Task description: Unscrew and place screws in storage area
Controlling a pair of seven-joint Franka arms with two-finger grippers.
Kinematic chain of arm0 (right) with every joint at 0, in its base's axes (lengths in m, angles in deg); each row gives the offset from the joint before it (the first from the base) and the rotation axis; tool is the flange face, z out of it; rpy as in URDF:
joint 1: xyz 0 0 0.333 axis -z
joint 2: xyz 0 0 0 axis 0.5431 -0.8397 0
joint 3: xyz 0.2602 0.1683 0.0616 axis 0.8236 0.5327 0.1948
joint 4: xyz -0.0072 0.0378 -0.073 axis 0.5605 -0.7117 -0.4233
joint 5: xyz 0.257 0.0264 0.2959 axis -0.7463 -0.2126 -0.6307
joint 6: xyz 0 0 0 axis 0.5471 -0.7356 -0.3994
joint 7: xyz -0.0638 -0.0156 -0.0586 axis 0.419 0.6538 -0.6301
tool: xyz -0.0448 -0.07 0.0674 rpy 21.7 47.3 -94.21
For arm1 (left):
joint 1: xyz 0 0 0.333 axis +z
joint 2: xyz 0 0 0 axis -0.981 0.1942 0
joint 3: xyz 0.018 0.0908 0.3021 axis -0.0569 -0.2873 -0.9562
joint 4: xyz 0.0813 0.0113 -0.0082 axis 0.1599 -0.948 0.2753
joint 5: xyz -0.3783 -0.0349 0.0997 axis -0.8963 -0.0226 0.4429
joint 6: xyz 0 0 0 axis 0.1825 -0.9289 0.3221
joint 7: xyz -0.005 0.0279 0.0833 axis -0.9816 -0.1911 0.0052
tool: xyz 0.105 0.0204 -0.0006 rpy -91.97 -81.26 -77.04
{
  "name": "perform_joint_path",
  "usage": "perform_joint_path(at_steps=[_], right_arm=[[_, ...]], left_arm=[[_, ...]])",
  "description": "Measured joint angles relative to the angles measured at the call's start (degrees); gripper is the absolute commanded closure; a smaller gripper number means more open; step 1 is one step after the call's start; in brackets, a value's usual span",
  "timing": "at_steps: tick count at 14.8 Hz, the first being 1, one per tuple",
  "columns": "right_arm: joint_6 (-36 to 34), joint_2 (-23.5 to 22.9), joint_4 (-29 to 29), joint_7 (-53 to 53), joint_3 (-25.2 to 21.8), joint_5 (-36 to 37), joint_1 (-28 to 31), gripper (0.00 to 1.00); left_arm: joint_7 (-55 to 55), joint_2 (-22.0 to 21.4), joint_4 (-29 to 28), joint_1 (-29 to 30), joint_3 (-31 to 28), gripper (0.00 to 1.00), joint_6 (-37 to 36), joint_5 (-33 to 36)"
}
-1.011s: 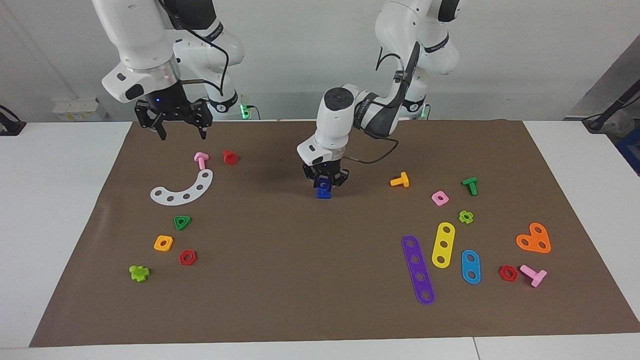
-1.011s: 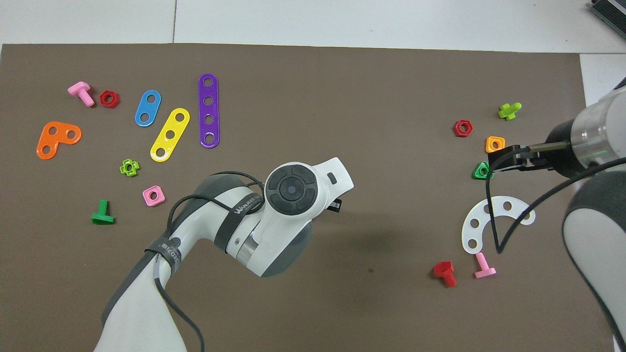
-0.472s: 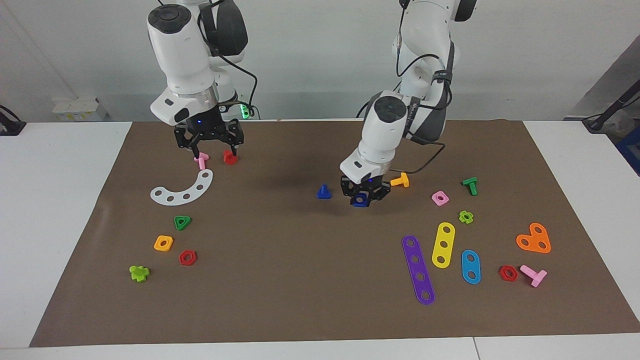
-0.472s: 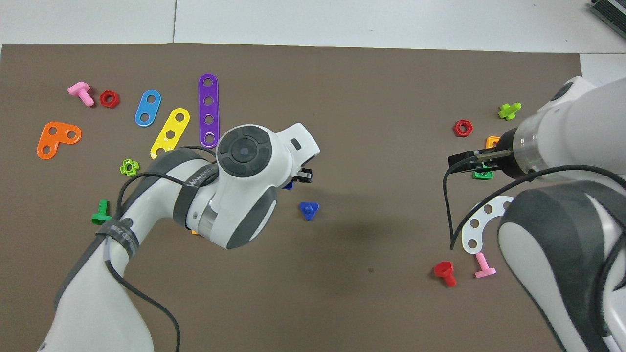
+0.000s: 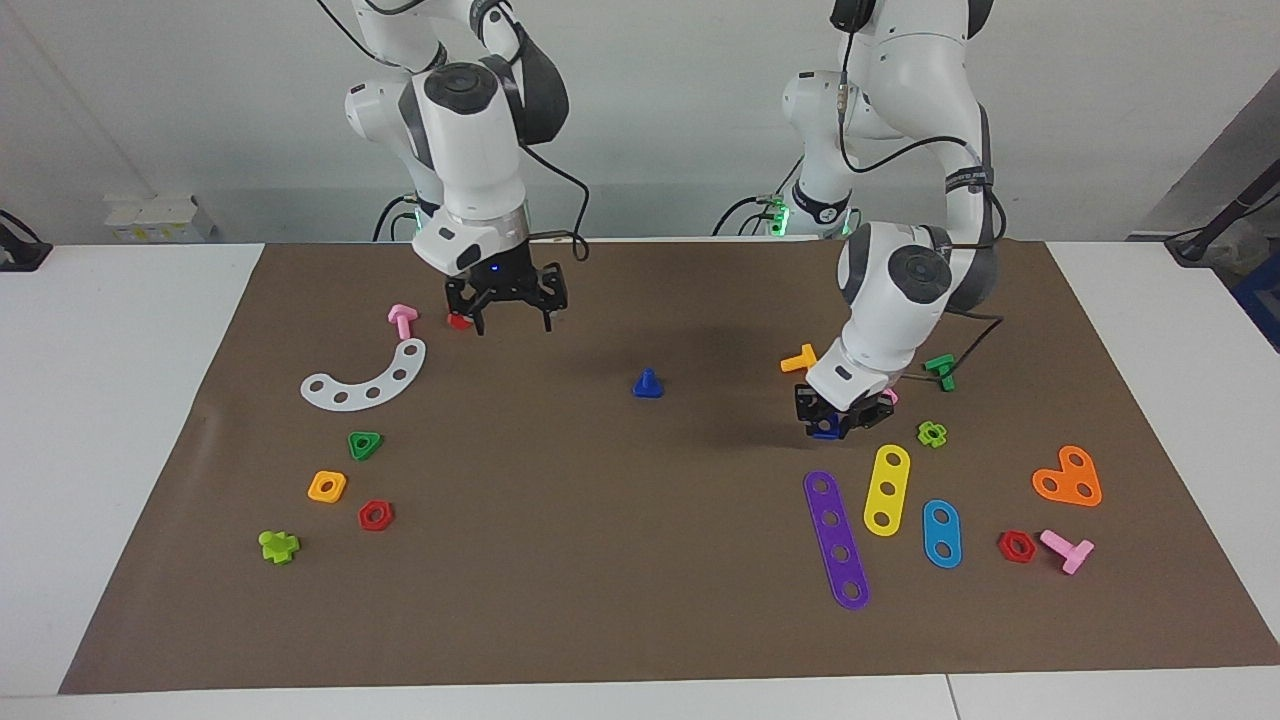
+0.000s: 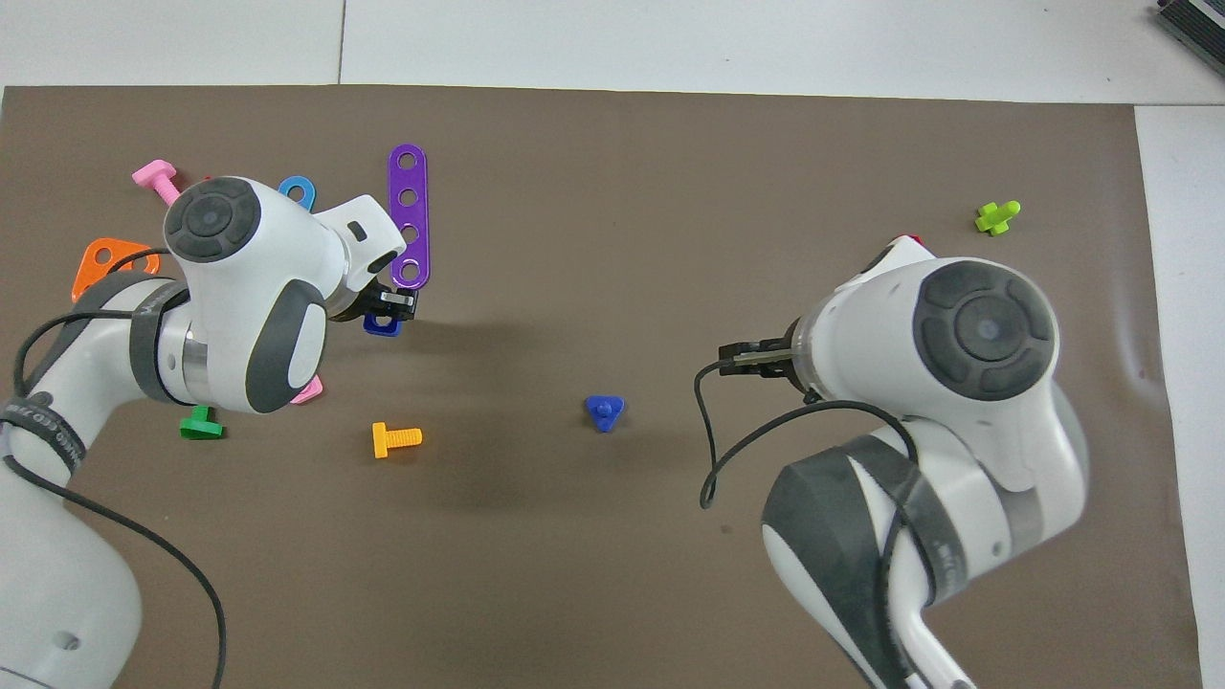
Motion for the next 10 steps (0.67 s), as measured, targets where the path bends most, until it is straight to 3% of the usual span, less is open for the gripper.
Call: perform_joint_path(at_steps=[4,5,6,8,10], right_arm=[[7.28,-6.18,-0.29,-6.84,0.09,0.06,-7.53,0.05],[9.14,-7.74,-0.31,-8.61,0.09,0.07,-9.23,0.05],[10.98,-9.15,-0.32,-10.26,0.09,0.08,-10.59,0.07],[13.93,-11.66,-0.32,-12.24,0.09,0.22,-12.34,0.16],[15.50,-13.25,-0.29,-12.49,0.08,0.57,-12.72,0.16]], left_arm=[[-0.76,-0.06,-4.99,0.86,0.28,0.97,3.51,0.00],[-0.76,-0.05,-5.98,0.86,0.35,0.22,4.51,0.00],[-0.76,-0.05,-6.70,0.95,0.34,0.00,5.34,0.00],[-0.76,-0.07,-7.14,1.30,0.29,0.00,5.96,0.00],[-0.79,-0.18,-7.14,1.49,0.23,0.00,6.03,0.00]])
